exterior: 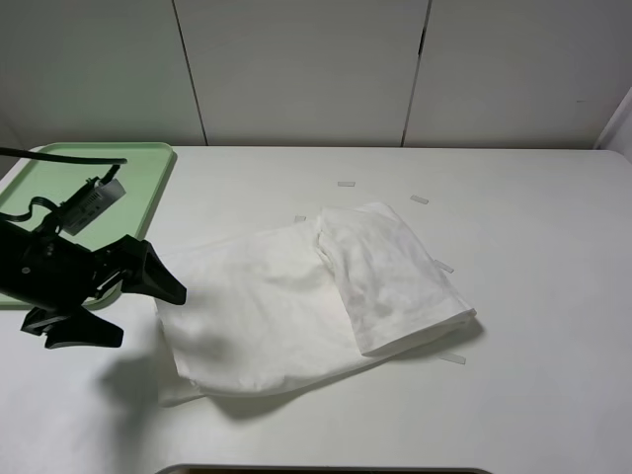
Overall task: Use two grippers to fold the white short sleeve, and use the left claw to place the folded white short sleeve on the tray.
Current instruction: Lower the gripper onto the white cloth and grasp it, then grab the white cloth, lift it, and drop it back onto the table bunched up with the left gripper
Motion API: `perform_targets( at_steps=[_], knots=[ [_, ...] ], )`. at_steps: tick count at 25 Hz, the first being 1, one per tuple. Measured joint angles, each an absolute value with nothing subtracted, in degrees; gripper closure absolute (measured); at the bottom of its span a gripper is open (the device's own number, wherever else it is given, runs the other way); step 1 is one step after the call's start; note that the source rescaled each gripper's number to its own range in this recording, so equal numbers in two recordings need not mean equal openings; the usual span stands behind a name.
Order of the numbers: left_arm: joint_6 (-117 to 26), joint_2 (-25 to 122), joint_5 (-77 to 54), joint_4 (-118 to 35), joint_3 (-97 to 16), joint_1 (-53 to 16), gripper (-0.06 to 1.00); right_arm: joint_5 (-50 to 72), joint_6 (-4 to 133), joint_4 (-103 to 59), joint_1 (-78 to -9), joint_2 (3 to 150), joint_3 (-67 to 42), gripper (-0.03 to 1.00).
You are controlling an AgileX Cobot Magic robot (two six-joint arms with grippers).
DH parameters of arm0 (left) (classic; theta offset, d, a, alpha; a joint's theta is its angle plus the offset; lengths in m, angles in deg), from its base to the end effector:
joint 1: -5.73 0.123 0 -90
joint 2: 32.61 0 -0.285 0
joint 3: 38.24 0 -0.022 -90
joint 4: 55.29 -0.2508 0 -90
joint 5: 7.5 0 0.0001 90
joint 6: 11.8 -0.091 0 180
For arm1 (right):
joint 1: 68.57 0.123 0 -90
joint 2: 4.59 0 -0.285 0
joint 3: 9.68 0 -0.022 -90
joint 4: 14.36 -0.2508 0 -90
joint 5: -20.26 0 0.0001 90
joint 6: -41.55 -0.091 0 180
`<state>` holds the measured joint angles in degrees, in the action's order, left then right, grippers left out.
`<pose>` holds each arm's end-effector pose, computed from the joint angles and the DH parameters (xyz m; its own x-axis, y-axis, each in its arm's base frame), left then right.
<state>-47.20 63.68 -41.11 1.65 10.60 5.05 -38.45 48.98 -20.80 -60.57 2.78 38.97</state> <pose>0.2129 -0.0448 0.1352 -0.9631 -0.2415 -0.1191 -0.1512 0.8509 -0.5032 -0.0058 0.0080 0.2802 -0.3947 -0.1269 -0.9100 -0.2535 0.9670 -0.0249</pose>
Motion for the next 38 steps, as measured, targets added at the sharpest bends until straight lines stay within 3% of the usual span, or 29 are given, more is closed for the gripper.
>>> perform_targets(
  at_steps=[18,19,22,23,25,26,27,30,38],
  knots=[
    [-65.3,76.6,-30.8,22.4,10.4,-4.1,-0.03,-38.5,49.0,-20.6,-60.6,2.8,39.0,-0.03],
    [-65.5,76.9,-30.8,22.9,10.4,-4.9,0.0,-38.5,49.0,-20.6,-60.6,2.8,39.0,-0.03],
    [-65.6,77.8,-29.4,22.9,10.4,-5.7,0.24,-38.5,49.0,-20.4,-60.6,2.8,39.0,-0.03],
    [-65.6,78.1,-29.2,22.6,10.4,-5.7,0.36,-38.5,49.0,-20.4,-60.6,2.8,39.0,-0.03],
    [-65.7,78.1,-29.1,21.0,10.4,-5.8,0.72,-38.5,49.0,-20.2,-60.6,2.8,39.0,-0.03],
    [-65.7,78.1,-29.1,21.0,10.4,-5.8,0.72,-38.5,49.0,-20.2,-60.6,2.8,39.0,-0.03],
    [-65.7,78.1,-29.1,20.4,10.4,-5.8,0.8,-38.5,49.0,-20.2,-60.6,2.8,39.0,-0.03],
    [-64.8,78.1,-29.7,17.5,10.1,-5.8,0.9,-38.5,49.0,-20.1,-60.6,2.8,39.0,-0.03],
    [-44.1,78.2,-42.4,-9.9,-1.3,-3.4,0.91,-38.5,49.0,-20.1,-60.6,2.8,39.0,-0.03]
  ],
)
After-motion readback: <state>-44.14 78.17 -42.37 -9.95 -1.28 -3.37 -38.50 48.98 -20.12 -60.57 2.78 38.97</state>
